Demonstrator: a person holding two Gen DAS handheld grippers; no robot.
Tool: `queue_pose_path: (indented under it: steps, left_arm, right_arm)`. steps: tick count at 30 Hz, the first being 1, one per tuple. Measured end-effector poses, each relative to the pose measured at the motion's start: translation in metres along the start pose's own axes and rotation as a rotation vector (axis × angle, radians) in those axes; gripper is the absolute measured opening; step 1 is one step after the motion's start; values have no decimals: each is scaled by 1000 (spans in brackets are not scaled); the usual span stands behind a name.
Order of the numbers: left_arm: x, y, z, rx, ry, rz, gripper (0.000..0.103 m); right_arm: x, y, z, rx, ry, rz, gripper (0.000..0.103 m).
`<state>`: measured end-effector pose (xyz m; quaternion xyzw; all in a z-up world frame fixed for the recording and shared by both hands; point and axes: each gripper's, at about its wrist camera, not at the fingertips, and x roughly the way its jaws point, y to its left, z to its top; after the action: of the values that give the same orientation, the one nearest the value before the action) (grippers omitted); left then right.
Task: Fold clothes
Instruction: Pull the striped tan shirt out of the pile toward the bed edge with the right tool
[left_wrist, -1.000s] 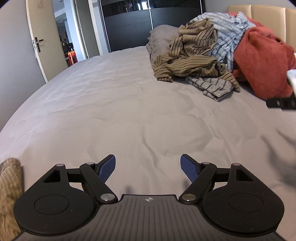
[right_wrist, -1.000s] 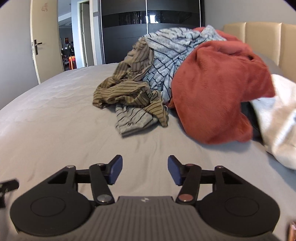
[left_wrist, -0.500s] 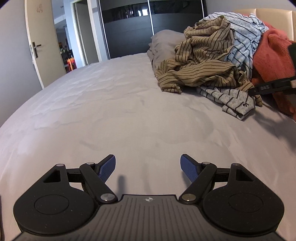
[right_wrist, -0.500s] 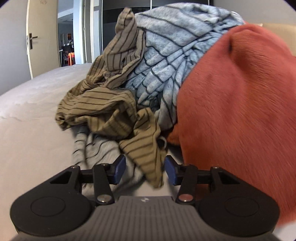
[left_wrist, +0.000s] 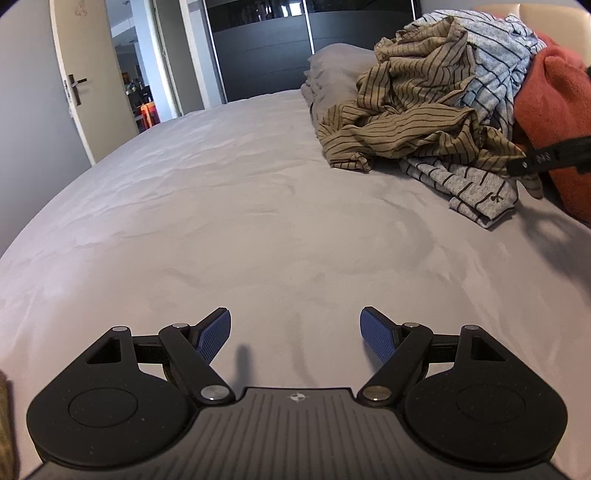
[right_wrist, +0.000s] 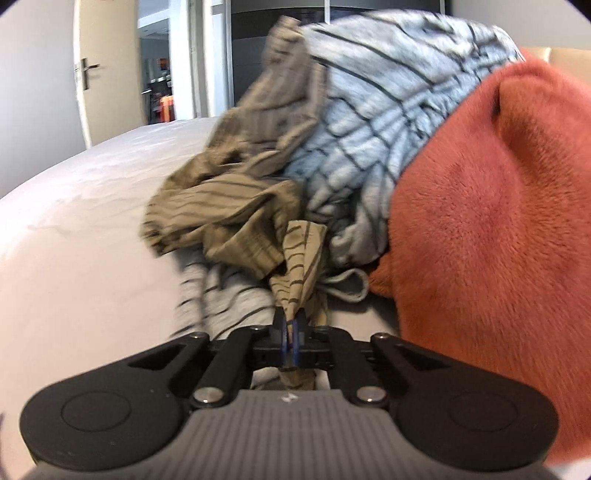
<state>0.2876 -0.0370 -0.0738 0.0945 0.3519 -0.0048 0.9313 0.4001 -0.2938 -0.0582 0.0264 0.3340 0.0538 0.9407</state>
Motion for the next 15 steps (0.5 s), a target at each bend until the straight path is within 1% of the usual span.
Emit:
queue_pose_path:
  steps: [5, 9, 15]
  left_arm:
    - [-40, 10, -1, -10, 9, 15, 77]
    - [-79, 22, -7, -14, -2, 28, 77]
    - [-137, 50, -23, -39, -3, 52, 77]
  right_arm:
    - [-61, 34, -8, -44, 0, 104, 3]
    - [-115, 74, -20, -92, 8, 167, 3]
    - [-194, 122, -53, -156, 25, 248, 3]
